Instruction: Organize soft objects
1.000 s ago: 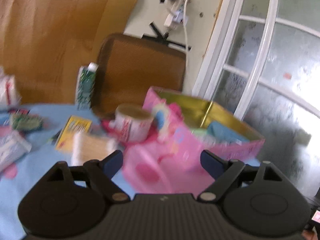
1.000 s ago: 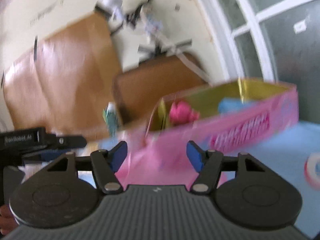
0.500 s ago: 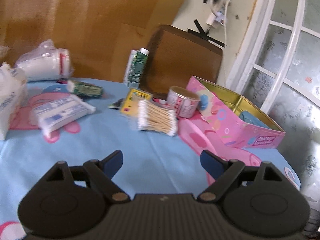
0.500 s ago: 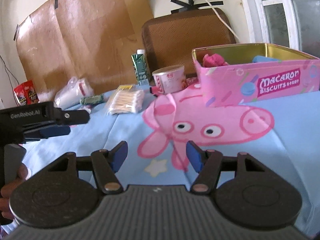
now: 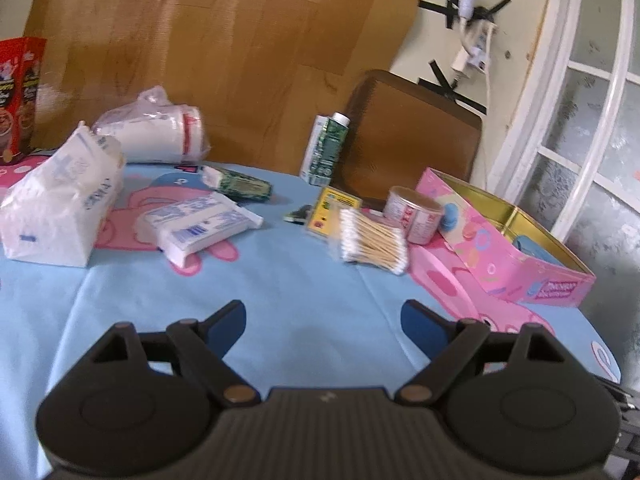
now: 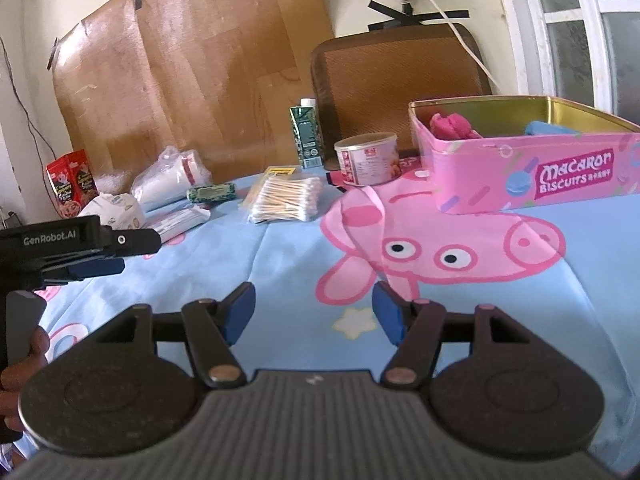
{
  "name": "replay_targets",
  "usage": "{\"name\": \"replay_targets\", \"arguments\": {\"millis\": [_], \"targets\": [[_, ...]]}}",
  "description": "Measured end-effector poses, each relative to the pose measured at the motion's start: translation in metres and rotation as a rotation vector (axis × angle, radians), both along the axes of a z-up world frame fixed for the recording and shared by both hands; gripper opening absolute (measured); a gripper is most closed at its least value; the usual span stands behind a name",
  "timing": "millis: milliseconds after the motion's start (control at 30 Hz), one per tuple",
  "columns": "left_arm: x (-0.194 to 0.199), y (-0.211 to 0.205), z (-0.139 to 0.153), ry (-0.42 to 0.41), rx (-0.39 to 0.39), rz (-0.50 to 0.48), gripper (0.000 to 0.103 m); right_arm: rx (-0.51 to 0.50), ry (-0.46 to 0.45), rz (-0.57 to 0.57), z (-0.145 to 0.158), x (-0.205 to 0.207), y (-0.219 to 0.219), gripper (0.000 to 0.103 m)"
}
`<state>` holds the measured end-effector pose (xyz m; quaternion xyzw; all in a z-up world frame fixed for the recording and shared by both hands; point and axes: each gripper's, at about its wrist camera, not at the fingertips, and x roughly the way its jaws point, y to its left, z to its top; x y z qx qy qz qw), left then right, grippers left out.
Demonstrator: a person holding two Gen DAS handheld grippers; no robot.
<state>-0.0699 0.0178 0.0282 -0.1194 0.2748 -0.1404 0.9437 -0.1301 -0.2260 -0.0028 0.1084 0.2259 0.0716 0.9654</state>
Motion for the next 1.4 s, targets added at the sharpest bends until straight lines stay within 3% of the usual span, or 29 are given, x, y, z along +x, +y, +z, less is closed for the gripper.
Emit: {"name": "replay_targets", "arguments": {"millis": [633, 1000, 1167, 1400], "targets": [[0.011, 0.009, -0.01, -0.012, 0.05, 0.006, 0.092, -0.015, 0.009, 0.019, 0.0, 0.001, -0.002, 0.067], [0.028, 0.0, -0.007, -0.016, 0.112, 0.008, 0.092, -0.019, -0.025, 0.001, 0.014, -0.007, -0.008, 0.067], [0.031, -0.004, -0.019, 0.012, 0.145, 0.008, 0.092, -0.016, -0.015, -0.005, 0.01, -0.013, -0.01, 0.067], [0.035, 0.001, -0.018, 0.005, 0.142, 0.007, 0.092, -0.003, -0.007, 0.014, 0.009, -0.01, -0.011, 0.067]]}}
